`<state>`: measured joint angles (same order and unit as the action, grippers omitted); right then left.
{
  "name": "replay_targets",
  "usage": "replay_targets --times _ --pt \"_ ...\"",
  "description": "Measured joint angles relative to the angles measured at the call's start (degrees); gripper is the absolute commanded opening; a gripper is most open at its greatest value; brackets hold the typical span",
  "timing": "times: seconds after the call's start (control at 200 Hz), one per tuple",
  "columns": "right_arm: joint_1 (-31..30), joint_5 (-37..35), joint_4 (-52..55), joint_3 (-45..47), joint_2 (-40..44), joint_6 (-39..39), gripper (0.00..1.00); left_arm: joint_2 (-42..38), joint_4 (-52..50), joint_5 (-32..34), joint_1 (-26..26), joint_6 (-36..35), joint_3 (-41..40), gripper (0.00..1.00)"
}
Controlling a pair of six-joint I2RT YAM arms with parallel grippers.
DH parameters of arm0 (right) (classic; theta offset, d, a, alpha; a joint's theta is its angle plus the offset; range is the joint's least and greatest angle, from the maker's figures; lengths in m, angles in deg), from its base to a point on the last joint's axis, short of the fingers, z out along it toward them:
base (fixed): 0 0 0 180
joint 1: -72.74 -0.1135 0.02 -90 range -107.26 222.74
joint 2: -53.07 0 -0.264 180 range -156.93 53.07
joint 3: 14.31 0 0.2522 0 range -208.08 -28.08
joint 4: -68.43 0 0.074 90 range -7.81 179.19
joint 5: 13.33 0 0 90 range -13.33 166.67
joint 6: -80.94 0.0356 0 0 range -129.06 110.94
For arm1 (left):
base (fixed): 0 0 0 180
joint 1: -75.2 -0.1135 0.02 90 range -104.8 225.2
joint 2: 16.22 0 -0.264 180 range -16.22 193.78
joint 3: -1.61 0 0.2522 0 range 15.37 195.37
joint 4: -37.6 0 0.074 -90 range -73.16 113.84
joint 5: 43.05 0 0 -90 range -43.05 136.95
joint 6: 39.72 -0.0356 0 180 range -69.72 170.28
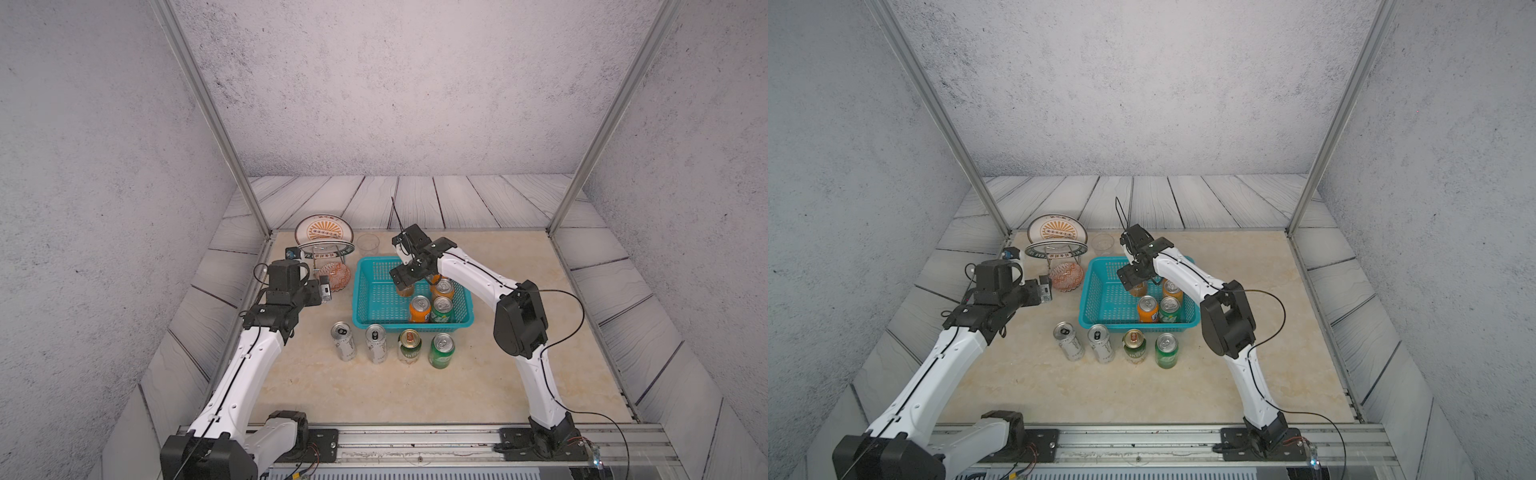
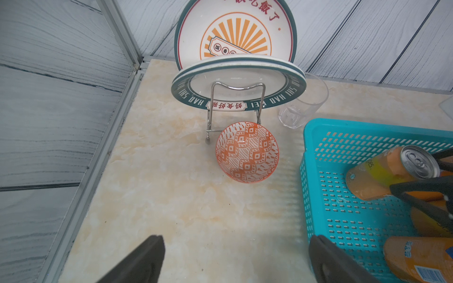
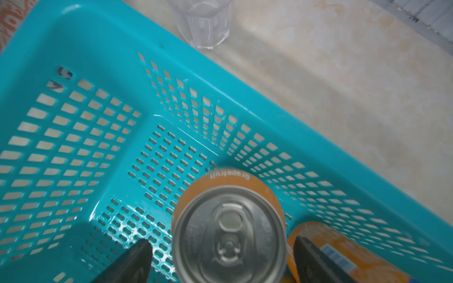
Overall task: Take out the drinks from the basket
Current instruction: Pick up the drink from the basket.
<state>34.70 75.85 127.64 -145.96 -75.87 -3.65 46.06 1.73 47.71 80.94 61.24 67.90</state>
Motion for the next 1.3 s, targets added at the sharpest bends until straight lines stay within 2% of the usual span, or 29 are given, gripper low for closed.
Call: replay_targets --times 0.41,0.791,1.301 --pt "0.42 0.17 1.42 -3.61 -3.54 -0.15 0.82 0.5 -0.02 -0.13 0.0 0.0 0.0 0.99" --pt "0.42 -0.37 1.6 -5.38 -4.13 -0.9 0.63 0.5 -0.24 -0.15 -0.13 0.0 0.0 0.99" --pt "0.42 -0.33 2.27 -4.39 -3.08 -0.9 0.6 0.5 -0.39 -0.2 -0.33 0.0 0.02 0.99"
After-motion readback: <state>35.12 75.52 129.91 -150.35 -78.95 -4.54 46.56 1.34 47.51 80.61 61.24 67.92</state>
